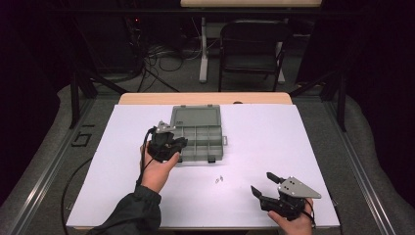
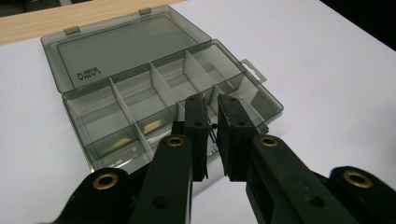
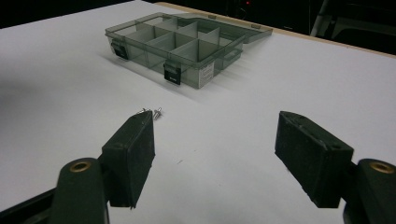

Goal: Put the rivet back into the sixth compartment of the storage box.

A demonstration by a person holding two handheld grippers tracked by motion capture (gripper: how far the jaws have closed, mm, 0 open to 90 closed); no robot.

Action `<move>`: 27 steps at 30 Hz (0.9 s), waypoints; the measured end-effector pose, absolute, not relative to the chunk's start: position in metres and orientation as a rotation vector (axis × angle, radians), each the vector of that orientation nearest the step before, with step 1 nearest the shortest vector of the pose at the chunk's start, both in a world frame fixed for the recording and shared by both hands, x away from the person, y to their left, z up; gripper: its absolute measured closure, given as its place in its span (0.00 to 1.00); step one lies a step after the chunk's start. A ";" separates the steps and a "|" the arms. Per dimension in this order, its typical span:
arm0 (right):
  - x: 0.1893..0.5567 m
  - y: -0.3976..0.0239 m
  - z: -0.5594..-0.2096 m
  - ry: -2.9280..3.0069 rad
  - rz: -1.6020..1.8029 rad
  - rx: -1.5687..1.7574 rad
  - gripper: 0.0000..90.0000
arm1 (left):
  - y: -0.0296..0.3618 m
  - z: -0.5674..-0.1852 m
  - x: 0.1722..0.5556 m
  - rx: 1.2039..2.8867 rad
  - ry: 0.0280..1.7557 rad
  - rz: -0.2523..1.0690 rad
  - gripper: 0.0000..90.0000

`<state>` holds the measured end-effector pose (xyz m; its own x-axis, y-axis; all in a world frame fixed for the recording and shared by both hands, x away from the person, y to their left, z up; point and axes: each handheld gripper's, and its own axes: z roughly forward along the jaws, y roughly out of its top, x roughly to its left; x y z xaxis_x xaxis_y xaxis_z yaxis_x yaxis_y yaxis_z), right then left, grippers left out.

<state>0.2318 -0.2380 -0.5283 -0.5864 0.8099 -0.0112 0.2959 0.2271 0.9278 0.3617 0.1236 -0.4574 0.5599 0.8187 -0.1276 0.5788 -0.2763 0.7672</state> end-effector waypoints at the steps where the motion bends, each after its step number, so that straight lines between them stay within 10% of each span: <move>1: 0.232 -0.238 -0.528 2.004 1.346 1.014 0.31 | 0.124 -0.459 0.364 1.981 1.124 0.377 0.92; 27: 0.232 -0.237 -0.529 2.012 1.349 1.007 0.32 | 0.112 -0.504 0.397 2.015 1.185 0.352 0.92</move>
